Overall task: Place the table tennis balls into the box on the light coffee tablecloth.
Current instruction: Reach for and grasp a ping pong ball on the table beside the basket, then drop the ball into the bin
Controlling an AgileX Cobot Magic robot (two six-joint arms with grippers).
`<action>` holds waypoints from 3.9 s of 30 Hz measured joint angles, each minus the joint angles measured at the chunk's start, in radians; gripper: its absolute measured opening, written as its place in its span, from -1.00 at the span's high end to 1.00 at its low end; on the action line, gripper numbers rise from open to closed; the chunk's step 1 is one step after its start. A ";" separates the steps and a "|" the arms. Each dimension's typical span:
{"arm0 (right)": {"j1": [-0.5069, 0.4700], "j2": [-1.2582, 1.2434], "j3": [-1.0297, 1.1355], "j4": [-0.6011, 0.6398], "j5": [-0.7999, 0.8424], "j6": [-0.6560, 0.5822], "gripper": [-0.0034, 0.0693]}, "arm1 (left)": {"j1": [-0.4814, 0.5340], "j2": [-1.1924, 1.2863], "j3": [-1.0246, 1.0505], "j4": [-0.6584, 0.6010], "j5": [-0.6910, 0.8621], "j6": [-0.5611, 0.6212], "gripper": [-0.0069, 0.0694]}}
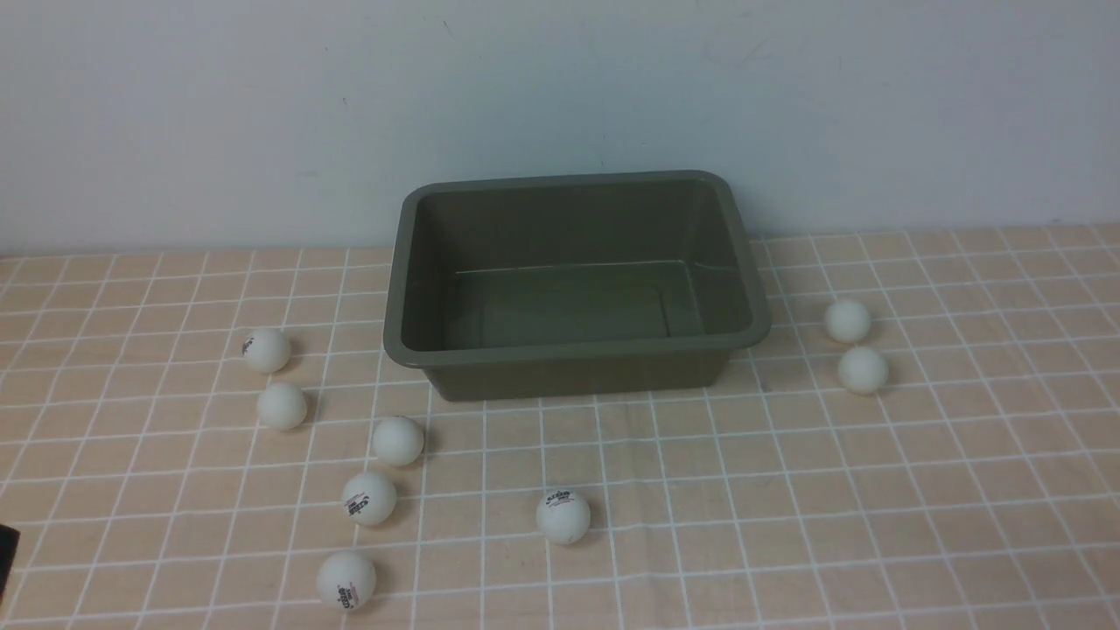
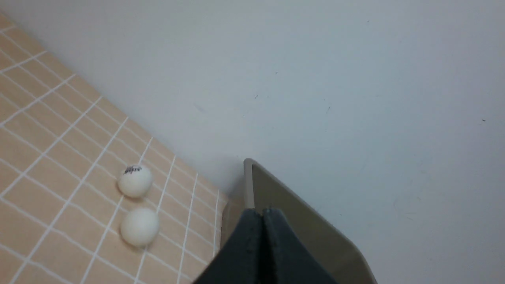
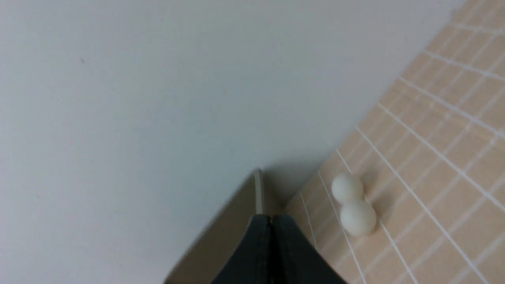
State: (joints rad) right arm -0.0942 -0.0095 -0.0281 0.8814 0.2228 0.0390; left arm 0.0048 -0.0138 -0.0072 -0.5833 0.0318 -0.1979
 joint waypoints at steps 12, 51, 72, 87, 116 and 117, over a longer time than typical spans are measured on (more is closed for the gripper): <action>0.000 0.236 -0.320 0.008 0.311 -0.466 0.96 | 0.000 0.323 -0.438 0.084 0.366 0.404 1.00; 0.000 1.379 -0.903 -0.542 0.617 -0.349 0.95 | 0.000 1.732 -1.291 0.507 0.668 0.271 0.78; 0.000 1.379 -0.907 -0.542 0.663 -0.350 0.95 | 0.033 2.095 -1.565 0.509 0.730 0.226 -0.46; 0.000 1.379 -0.907 -0.540 0.665 -0.350 0.95 | 0.049 2.175 -1.579 0.487 0.735 0.256 -0.46; 0.000 1.379 -0.907 -0.535 0.668 -0.350 0.95 | -0.101 2.155 -2.187 0.163 1.193 0.427 0.00; 0.000 1.379 -0.907 -0.535 0.668 -0.350 0.95 | -0.140 2.171 -2.188 0.164 1.191 0.442 0.00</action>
State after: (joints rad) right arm -0.0942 1.3697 -0.9347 0.3469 0.8908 -0.3113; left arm -0.1353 2.1573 -2.1949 -0.4194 1.2227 0.2438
